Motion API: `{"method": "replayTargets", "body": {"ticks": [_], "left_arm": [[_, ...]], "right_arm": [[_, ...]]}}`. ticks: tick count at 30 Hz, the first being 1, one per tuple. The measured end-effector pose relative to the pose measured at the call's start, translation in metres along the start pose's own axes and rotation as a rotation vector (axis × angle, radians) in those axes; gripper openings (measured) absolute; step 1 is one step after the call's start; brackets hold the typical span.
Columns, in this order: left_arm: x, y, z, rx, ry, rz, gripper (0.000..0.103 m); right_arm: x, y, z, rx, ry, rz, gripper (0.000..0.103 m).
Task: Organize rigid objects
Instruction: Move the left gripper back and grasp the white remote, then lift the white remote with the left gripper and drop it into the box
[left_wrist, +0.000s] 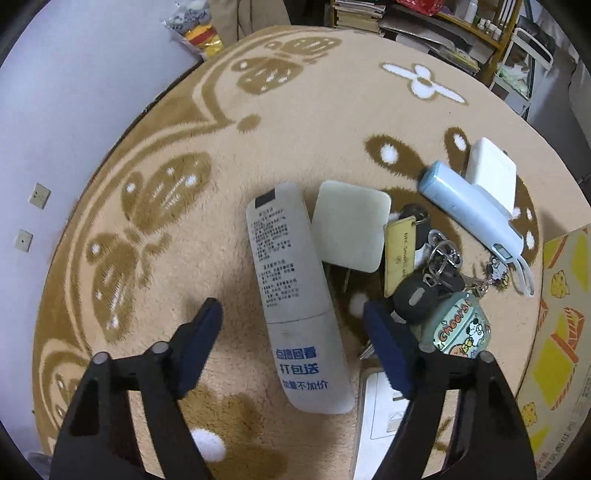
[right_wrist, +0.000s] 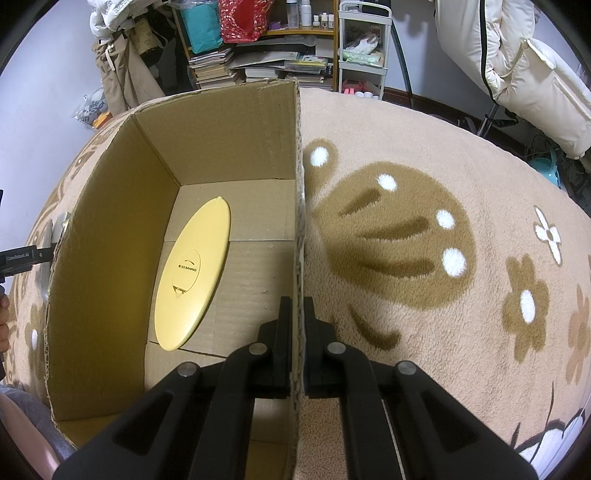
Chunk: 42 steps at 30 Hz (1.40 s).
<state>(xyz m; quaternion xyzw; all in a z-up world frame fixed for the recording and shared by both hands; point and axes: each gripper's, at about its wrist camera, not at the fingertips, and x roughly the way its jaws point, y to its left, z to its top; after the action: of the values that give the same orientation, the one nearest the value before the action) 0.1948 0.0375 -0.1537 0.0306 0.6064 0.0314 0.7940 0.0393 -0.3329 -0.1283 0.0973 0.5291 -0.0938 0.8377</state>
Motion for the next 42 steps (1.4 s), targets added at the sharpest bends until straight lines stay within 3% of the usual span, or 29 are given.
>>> {"method": "replayTargets", "body": {"ticks": [2, 4, 6, 10, 19, 33, 37, 42], "left_arm": [[0.008, 0.002, 0.000, -0.019, 0.019, 0.004, 0.072], [0.018, 0.007, 0.001, -0.059, 0.051, -0.006, 0.058], [0.024, 0.013, 0.000, -0.109, 0.075, -0.040, 0.056], [0.023, 0.009, -0.001, -0.096, 0.066, -0.055, 0.039], [0.013, 0.008, -0.005, -0.077, 0.057, -0.015, 0.038], [-0.040, 0.003, -0.017, -0.042, -0.052, 0.001, 0.037], [-0.054, -0.012, -0.011, 0.019, -0.128, 0.040, 0.037], [-0.093, -0.033, -0.006, 0.058, -0.216, 0.031, 0.037]], "right_arm": [[0.000, 0.000, 0.000, 0.000, 0.000, 0.000, 0.006], [0.000, 0.001, 0.000, 0.000, 0.000, 0.000, 0.006], [0.000, 0.000, 0.000, 0.000, 0.000, 0.000, 0.006], [0.000, 0.000, 0.000, 0.000, 0.000, 0.000, 0.006], [0.000, 0.000, 0.000, 0.000, 0.000, 0.001, 0.006], [0.000, 0.000, 0.000, 0.000, 0.000, 0.001, 0.006], [0.000, 0.000, 0.000, 0.000, 0.000, 0.001, 0.006], [0.000, 0.000, 0.000, 0.005, 0.001, 0.003, 0.006]]}}
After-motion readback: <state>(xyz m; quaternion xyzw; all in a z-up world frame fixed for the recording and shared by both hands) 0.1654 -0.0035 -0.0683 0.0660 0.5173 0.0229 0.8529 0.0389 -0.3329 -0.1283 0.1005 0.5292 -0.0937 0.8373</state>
